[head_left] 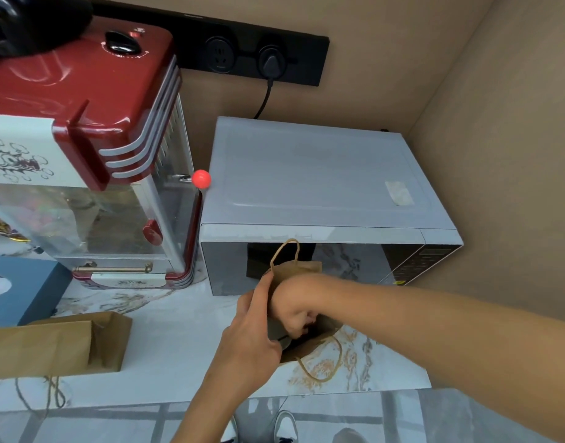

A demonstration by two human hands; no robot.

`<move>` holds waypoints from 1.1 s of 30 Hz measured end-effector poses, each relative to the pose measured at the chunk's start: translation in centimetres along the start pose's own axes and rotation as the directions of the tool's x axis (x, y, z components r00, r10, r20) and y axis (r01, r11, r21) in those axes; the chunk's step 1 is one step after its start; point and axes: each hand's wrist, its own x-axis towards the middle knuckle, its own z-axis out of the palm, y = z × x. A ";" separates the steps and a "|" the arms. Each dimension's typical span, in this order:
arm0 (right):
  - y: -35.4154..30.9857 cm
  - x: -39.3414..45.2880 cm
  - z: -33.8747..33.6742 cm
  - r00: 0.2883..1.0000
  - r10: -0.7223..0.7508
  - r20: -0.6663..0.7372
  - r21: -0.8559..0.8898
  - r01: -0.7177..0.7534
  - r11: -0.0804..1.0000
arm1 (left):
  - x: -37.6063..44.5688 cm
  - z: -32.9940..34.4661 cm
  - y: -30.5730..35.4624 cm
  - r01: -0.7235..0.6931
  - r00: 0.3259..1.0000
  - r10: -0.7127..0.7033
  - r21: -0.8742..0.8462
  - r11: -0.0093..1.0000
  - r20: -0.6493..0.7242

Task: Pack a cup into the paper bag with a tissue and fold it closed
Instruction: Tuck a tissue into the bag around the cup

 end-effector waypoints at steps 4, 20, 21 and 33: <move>-1.0 1.9 2.6 0.990 -0.027 -0.140 0.063 0.036 0.997 | -0.1 0.0 -0.2 -0.006 1.000 0.006 -0.020 1.000 -0.003; -0.9 0.0 3.7 0.968 -0.007 -0.252 0.280 0.080 0.957 | 0.3 -0.2 -1.4 -0.192 0.979 0.184 -0.088 0.977 -0.092; -0.7 -0.8 3.6 0.957 0.006 -0.291 0.304 0.087 0.949 | 0.2 -0.5 -1.5 -0.203 0.976 0.194 -0.096 0.974 -0.100; 6.8 -7.4 13.6 0.605 0.456 -0.653 0.747 0.612 0.258 | -0.9 -3.5 -4.5 -0.037 0.998 0.045 -0.148 0.988 0.047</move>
